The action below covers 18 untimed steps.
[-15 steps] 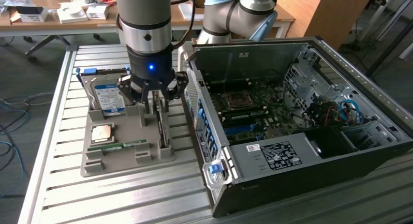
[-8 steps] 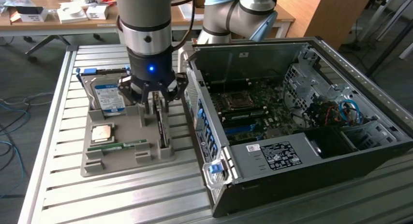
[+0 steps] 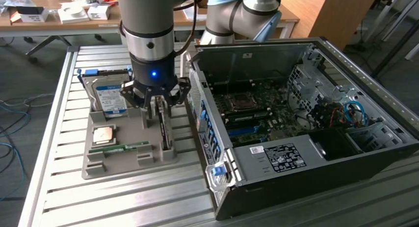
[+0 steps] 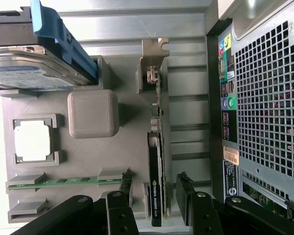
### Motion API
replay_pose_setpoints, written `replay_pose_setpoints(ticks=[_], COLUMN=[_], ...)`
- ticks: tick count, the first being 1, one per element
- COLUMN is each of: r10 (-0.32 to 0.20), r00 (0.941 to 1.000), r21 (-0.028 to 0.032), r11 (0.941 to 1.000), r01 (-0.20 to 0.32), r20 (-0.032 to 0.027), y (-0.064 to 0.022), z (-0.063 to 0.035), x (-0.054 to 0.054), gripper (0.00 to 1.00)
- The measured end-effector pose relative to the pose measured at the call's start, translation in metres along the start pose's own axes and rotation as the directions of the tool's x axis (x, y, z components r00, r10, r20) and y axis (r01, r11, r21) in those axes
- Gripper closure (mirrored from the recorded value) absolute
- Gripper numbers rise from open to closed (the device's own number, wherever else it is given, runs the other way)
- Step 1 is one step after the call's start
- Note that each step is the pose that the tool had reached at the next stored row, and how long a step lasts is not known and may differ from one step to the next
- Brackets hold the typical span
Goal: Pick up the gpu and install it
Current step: 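Pick up the gpu and move the gpu toward the slot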
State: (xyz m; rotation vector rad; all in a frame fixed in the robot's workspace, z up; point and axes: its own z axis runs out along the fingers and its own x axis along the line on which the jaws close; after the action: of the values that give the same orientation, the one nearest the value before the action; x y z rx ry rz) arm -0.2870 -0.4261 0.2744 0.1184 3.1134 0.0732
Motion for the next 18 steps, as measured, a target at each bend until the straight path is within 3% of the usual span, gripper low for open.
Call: replay_pose_setpoints(ticks=[18], r10=[0.0], r00=[1.0], r21=[-0.0007], r11=[1.0], r01=[0.0], r20=[0.0001], y=[0.0002], z=[0.0045], x=[-0.0045], gripper=[0.51])
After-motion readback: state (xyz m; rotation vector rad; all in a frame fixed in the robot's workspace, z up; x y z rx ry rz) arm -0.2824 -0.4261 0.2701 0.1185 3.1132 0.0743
